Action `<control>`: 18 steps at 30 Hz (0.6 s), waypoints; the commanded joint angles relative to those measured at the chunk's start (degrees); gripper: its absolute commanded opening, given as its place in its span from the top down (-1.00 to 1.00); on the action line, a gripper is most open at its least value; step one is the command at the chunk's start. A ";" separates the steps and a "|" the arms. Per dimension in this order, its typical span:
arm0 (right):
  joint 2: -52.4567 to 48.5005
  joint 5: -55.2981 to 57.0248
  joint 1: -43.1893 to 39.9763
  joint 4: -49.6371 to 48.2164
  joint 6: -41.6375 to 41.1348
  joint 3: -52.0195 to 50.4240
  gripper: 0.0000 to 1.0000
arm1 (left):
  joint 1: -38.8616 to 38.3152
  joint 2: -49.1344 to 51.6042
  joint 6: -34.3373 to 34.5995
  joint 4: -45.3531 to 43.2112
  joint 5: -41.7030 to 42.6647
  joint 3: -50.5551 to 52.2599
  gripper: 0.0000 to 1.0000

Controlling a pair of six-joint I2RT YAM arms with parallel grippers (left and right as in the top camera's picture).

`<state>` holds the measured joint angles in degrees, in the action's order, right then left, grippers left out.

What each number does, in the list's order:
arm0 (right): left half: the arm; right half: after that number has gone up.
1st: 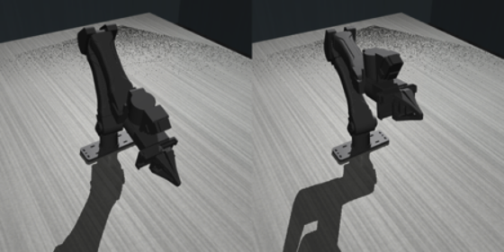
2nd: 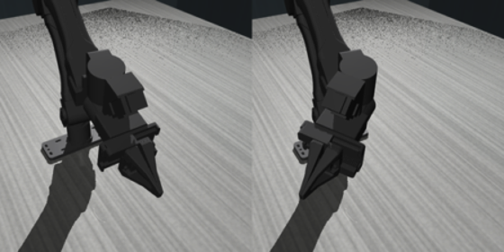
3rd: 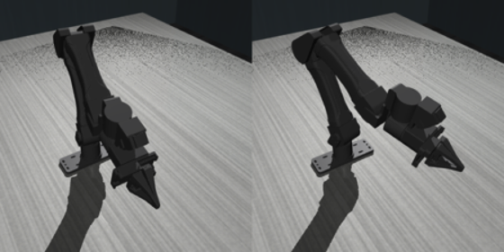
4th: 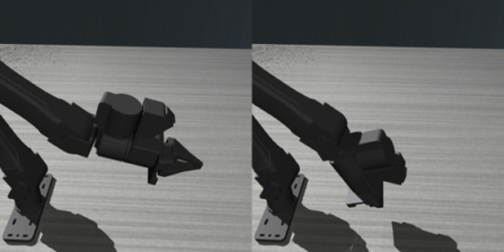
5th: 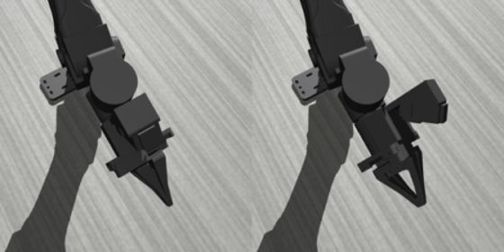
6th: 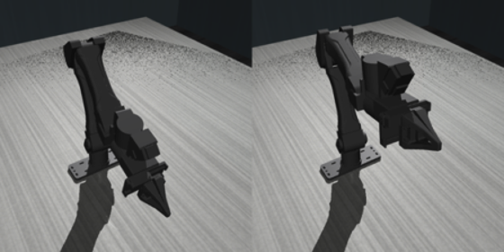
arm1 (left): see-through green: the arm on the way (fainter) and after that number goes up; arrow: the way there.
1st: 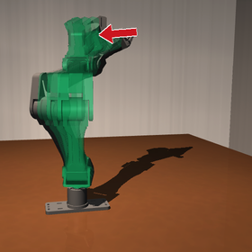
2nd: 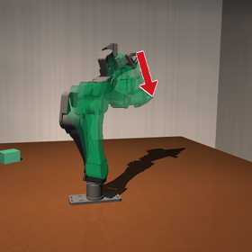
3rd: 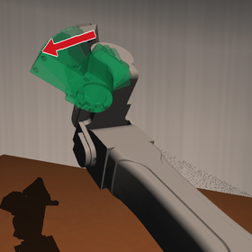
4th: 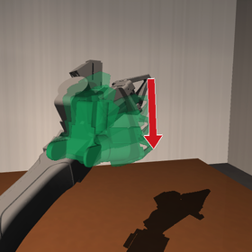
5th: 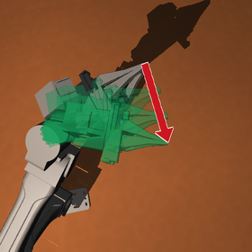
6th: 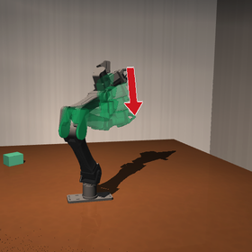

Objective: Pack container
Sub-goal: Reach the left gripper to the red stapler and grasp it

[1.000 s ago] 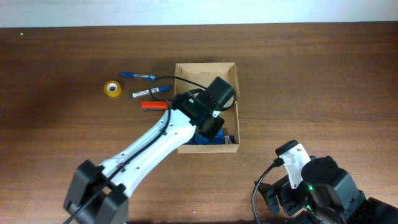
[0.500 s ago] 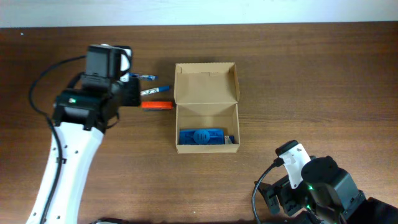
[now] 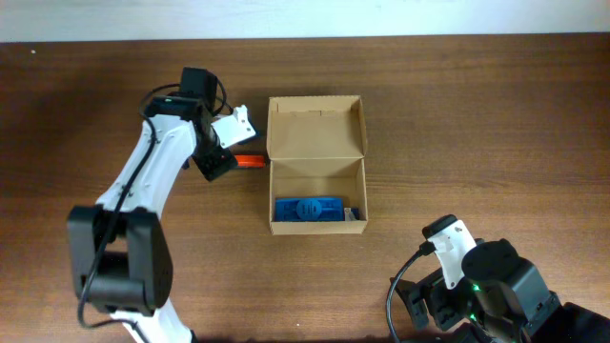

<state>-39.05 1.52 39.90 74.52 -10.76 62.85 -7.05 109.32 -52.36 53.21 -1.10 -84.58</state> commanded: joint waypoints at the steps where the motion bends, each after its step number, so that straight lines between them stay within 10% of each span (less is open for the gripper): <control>1: 0.44 0.68 0.11 -0.22 -0.66 0.48 -0.98 | 0.39 2.34 -4.11 -2.08 4.79 -0.98 -0.44; 18: 0.44 0.68 0.11 -0.24 -0.68 0.48 -0.98 | 6.21 4.09 -7.80 -9.11 23.69 1.33 -0.41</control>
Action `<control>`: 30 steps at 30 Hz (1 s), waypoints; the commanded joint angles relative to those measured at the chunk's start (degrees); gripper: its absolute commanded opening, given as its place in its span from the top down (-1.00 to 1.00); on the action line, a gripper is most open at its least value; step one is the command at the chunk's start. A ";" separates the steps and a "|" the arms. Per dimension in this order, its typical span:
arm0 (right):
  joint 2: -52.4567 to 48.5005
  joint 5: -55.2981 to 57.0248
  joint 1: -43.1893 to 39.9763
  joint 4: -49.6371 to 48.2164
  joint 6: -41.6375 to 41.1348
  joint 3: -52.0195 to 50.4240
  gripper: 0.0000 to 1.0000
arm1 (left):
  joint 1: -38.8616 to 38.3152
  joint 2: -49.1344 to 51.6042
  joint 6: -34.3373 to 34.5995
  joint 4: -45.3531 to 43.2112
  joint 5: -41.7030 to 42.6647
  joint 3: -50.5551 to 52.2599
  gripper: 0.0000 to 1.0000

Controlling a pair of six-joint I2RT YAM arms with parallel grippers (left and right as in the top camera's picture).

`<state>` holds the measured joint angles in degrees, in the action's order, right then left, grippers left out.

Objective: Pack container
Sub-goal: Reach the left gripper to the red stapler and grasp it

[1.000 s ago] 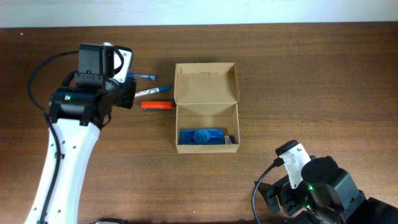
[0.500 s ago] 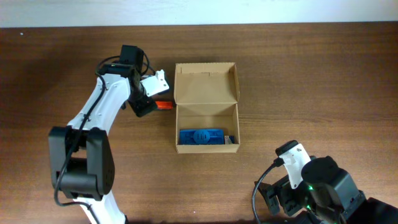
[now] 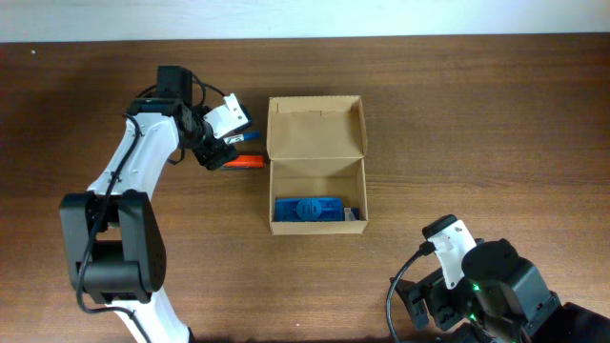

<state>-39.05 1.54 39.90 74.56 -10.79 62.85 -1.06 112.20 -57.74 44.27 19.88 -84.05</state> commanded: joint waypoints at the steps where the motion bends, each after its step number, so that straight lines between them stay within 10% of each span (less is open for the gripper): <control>1: 0.44 0.66 0.11 -0.28 -0.63 0.48 -0.98 | 0.22 2.01 -2.45 -0.44 3.54 0.81 -0.41; 30: 0.44 0.66 0.11 -0.28 -0.66 0.48 -0.98 | 0.24 5.11 -4.96 -7.96 9.07 9.88 0.01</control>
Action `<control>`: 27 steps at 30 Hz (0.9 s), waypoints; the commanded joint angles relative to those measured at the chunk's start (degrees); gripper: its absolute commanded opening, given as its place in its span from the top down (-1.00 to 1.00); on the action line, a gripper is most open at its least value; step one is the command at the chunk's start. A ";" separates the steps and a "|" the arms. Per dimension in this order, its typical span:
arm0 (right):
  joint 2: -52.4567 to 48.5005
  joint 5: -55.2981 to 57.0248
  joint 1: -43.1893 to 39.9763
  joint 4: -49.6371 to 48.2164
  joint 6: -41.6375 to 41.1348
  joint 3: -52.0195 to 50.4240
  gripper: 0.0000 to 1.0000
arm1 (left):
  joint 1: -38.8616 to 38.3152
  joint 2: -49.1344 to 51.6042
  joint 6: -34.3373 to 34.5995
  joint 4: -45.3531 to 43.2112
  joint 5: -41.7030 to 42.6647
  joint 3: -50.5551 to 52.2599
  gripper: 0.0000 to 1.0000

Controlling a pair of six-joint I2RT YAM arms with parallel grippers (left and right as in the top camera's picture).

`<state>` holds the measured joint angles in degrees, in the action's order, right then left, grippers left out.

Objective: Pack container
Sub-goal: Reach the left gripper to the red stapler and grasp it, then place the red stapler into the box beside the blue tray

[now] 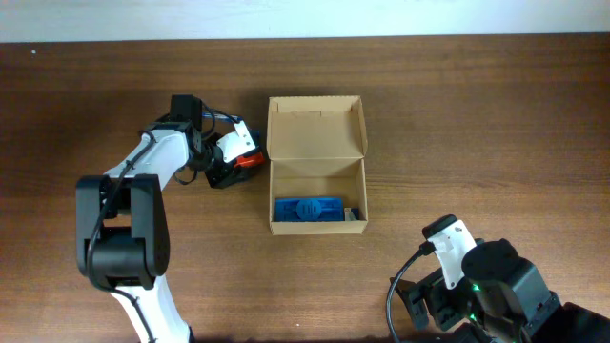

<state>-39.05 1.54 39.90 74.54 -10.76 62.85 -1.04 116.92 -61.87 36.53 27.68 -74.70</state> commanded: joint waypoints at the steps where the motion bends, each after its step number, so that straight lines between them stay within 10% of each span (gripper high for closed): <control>1: 0.44 0.66 0.11 -0.26 -0.68 0.48 -0.98 | 0.22 0.46 -0.83 -0.31 1.27 0.55 0.03; 7: 0.44 0.66 0.11 -0.26 -0.68 0.48 -0.98 | 0.20 2.43 -0.79 -1.51 1.27 0.68 0.12; 20: 0.44 0.66 0.11 -0.26 -0.66 0.48 -0.98 | 0.22 2.43 3.39 -1.86 0.85 0.26 0.97; 27: 0.44 0.66 0.11 -0.26 -0.66 0.48 -0.98 | 0.33 -1.53 8.55 -0.52 -0.74 -3.48 0.97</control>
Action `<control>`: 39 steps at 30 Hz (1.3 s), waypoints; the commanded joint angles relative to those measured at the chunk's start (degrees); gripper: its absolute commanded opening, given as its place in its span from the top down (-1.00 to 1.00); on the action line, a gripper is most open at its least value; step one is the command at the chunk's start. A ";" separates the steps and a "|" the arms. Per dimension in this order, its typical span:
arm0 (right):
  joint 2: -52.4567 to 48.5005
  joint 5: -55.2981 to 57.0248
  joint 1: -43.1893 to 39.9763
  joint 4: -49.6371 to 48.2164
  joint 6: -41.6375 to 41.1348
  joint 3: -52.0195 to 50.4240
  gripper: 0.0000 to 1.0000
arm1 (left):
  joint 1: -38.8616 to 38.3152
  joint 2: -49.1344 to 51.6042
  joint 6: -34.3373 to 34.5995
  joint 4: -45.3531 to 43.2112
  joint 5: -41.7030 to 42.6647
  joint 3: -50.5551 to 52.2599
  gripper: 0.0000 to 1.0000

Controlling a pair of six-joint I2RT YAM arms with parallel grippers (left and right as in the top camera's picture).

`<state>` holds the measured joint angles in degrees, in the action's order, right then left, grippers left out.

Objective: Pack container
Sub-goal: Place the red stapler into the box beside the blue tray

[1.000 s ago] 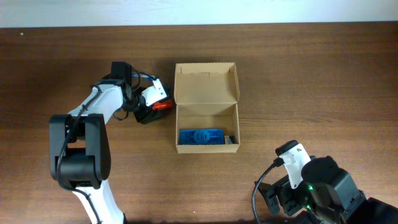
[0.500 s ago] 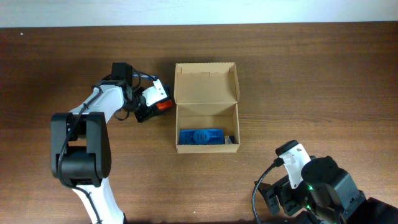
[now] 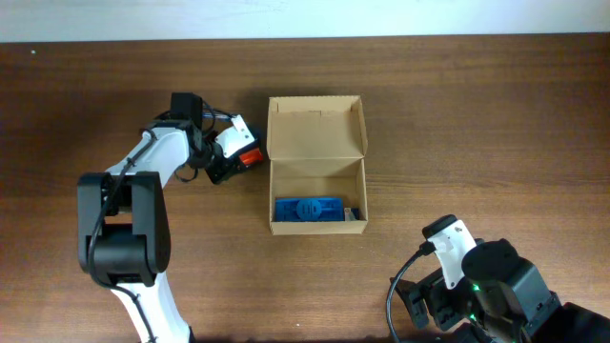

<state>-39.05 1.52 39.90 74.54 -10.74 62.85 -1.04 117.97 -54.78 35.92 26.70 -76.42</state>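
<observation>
An open cardboard box (image 3: 317, 167) stands mid-table with its lid folded back. A blue object (image 3: 309, 208) lies inside along the near wall. Just left of the box, a small orange object (image 3: 252, 158) lies on the table. My left gripper (image 3: 236, 160) is down right at its left end. The fingers are hidden under the white wrist housing, so their state does not show. My right arm (image 3: 477, 278) rests folded at the bottom right, far from the box. Its gripper fingers are not distinguishable.
The wooden table (image 3: 457, 124) runs to a pale wall along the far edge. The left arm's base stands at the lower left. Black cables hang off the right arm at the bottom edge.
The left wrist has shifted slightly up and away over the orange object, which shows a little more. The box, the blue object and the right arm have not moved.
The left gripper first hovered just left of the orange object, which lay in full view beside the box. Then it had swung farther left and back. Then it was down over the object's left end, where it still is.
</observation>
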 commanded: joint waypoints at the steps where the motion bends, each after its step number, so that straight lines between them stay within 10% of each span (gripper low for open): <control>1: 0.44 0.68 0.11 -0.26 -0.70 0.48 -0.99 | 0.50 -4.76 1.55 0.09 -0.35 -1.75 0.96; 6: 0.44 0.68 0.11 -0.26 -0.70 0.48 -0.98 | 0.74 -18.47 7.65 0.09 -10.21 -1.75 0.96; 15: 0.44 0.68 0.11 -0.26 -0.70 0.48 -0.98 | -6.84 -37.03 11.43 6.23 -2.99 -1.75 0.96; 24: 0.44 0.68 0.11 -0.24 -0.70 0.48 -0.98 | -25.88 -32.11 11.47 9.16 -2.73 -1.68 0.96; 39: 0.44 0.68 0.11 -0.26 -0.68 0.48 -0.98 | -25.77 -12.87 -2.80 7.10 -10.67 -1.68 0.96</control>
<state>-39.05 1.54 39.90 74.54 -10.79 62.85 -27.51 103.98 -55.40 43.46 16.03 -77.01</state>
